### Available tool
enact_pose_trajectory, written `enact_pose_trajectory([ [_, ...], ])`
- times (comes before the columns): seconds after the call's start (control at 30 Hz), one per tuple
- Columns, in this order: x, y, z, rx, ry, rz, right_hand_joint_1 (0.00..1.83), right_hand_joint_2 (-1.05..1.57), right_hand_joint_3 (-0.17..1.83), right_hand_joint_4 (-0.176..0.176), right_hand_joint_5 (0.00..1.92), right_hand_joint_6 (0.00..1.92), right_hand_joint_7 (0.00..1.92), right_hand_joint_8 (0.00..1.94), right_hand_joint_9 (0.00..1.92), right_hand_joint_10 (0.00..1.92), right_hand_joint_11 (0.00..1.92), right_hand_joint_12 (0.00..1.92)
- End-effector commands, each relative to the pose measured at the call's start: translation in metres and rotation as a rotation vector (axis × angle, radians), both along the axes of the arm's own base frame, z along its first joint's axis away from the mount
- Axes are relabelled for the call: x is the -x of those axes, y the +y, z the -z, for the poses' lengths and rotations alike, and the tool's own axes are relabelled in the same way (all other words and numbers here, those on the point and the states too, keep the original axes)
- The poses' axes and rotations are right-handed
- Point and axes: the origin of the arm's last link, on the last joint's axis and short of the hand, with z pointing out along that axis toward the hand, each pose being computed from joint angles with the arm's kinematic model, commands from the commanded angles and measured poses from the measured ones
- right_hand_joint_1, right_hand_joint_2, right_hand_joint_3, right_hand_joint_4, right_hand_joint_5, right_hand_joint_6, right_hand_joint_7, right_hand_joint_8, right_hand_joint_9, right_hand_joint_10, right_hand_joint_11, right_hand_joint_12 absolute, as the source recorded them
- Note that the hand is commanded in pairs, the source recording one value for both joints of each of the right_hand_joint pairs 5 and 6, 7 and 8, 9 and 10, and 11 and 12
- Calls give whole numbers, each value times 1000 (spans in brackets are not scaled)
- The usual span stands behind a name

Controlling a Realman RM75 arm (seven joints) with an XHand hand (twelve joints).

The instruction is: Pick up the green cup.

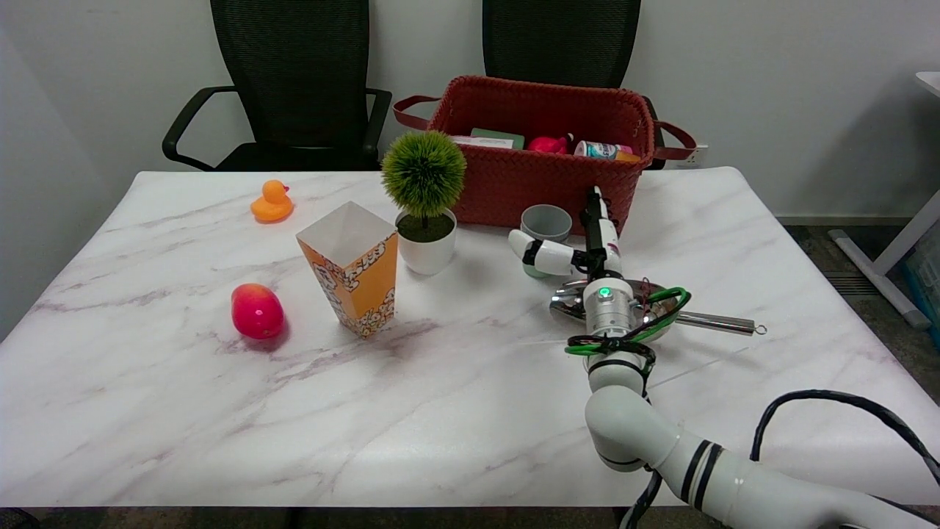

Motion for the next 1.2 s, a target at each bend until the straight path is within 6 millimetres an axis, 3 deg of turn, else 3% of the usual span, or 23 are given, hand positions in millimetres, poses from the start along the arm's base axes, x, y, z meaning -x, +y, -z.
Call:
enact_pose_trajectory([
  [0.03, 6, -2, 1, -14, -20, 21, 1179, 241, 770, 0, 0, 0, 44, 44, 141, 141, 0, 0],
  [0.37, 9, 1, 2, -15, -34, 30, 1178, 243, 779, 0, 0, 0, 161, 161, 213, 213, 0, 0],
  [1.2, 12, -3, 7, -46, -49, 46, 1172, 240, 808, 0, 0, 0, 248, 248, 245, 245, 0, 0],
])
